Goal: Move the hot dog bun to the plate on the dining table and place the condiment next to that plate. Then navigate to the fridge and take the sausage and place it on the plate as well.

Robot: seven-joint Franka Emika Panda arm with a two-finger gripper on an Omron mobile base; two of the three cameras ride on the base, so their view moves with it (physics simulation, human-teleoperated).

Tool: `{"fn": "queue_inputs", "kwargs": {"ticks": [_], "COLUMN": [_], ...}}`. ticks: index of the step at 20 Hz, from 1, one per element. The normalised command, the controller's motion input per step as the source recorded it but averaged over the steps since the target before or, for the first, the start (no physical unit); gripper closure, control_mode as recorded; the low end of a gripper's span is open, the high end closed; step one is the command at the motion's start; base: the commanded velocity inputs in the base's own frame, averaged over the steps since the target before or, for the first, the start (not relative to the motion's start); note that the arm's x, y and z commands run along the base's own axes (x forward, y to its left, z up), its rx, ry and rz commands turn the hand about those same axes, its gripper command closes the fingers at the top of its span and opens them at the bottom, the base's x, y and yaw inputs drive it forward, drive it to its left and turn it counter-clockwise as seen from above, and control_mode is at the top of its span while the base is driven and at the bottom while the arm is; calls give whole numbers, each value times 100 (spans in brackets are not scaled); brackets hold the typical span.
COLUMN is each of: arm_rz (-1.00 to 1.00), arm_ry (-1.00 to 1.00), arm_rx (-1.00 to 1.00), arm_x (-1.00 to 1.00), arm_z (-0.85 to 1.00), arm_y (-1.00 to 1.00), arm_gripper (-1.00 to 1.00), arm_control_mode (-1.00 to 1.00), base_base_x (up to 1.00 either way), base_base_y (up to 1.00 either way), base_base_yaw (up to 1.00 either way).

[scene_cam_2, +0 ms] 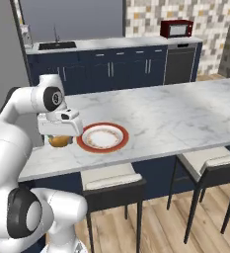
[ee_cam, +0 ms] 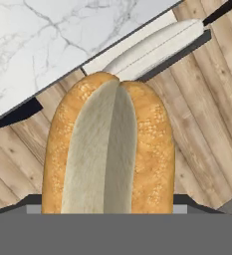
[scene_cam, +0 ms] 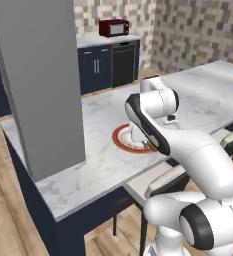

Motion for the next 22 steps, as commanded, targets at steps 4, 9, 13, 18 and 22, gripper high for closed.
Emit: {"fn": "queue_inputs", "kwargs": {"ticks": [4,9,13,18,22], "arm_rz": [0,0,7,14,8], "arm_ry": [0,0,7,10,0], "arm_rx": [0,0,6,15,8], "arm_x": [0,0,15,92,100], "arm_z": [0,0,-3,-16,-44], "arm_y": [0,0,-12,-3,17], "arm_gripper": [100,100,100,100,100], "arm_control_mode": [100,100,-100,-100,-100], "base_base_x": [1,25,39,0,0], "base_base_y": [-72,-89,-64,0,0], "base_base_yaw": [45,36,24,0,0]}}
